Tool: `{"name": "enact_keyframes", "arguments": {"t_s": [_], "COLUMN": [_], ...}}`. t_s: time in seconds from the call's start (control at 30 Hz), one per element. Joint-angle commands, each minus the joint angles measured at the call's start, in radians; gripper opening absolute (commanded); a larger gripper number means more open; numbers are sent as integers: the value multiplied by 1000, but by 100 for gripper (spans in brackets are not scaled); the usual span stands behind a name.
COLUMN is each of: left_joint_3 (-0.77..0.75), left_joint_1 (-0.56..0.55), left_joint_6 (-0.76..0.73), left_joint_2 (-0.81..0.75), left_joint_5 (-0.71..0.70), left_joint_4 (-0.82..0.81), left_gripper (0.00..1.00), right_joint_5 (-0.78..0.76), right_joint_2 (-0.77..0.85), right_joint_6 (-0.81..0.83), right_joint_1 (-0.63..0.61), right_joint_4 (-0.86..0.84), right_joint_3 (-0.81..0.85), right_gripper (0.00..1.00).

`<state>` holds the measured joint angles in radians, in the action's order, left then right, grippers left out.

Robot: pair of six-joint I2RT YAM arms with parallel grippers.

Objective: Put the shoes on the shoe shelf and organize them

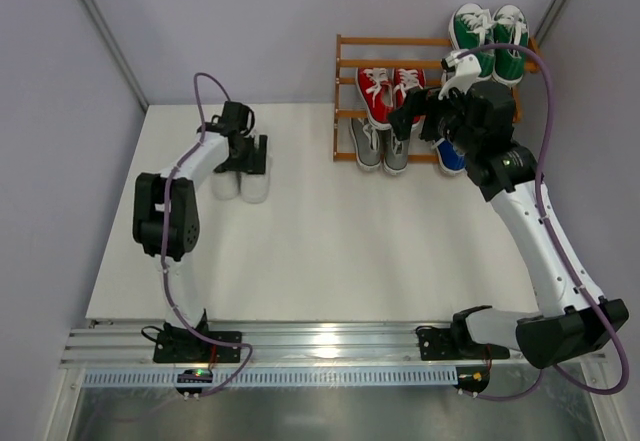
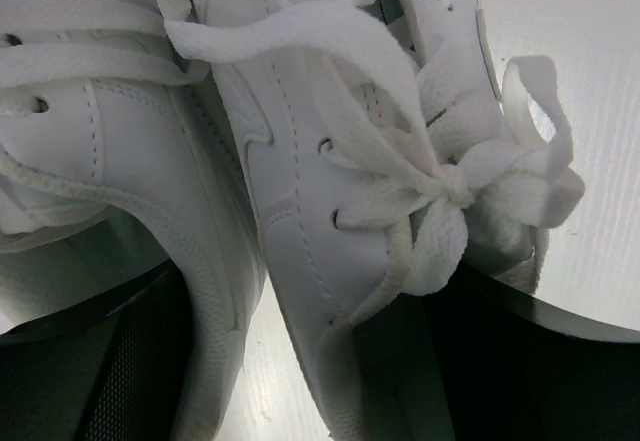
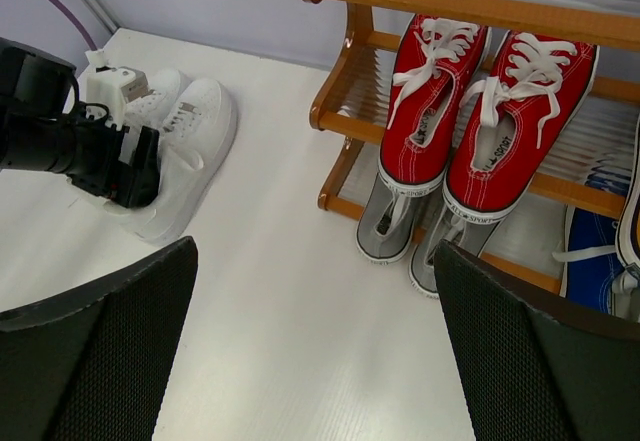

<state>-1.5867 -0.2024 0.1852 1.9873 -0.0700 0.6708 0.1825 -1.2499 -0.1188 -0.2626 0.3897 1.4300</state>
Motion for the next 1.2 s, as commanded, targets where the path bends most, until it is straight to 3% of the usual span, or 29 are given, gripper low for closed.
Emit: {"name": "enact_keyframes", "arguments": {"t_s": [0.0, 0.03, 0.1, 0.13, 0.23, 0.43, 0.67, 0.9, 1.17], "left_joint_3": [14, 11, 14, 20, 56, 111, 255, 376, 461], "left_joint_1": [-19, -20, -22, -23, -29, -52, -265, -408, -538], "left_joint_6": [-43, -41, -38, -26, 31, 213, 583, 877, 1040], "left_joint_2": [69, 79, 85, 73, 29, -79, -313, -424, -383], "left_joint_5": [67, 109, 147, 168, 191, 353, 495, 448, 366], "left_joint_4": [47, 64, 90, 96, 113, 190, 98, -39, -203], "left_gripper": [82, 68, 49, 30, 0, 0, 0, 0, 1], "right_joint_5": [18, 18, 25, 23, 21, 0, -2, -2, -31], "right_joint_2": [1, 1, 6, 9, 29, 52, 66, 66, 12], "right_joint_6": [-21, -19, -21, -19, -12, 2, 4, -2, -51], "right_joint_1": [-3, -3, -4, -3, -4, -4, -4, -13, -39], "right_joint_4": [-46, -48, -52, -52, -58, -48, -25, -9, 110], "right_joint_3": [6, 3, -3, -11, -28, -42, -62, -92, -71], "right_gripper": [100, 100, 100, 100, 100, 100, 100, 100, 97]}}
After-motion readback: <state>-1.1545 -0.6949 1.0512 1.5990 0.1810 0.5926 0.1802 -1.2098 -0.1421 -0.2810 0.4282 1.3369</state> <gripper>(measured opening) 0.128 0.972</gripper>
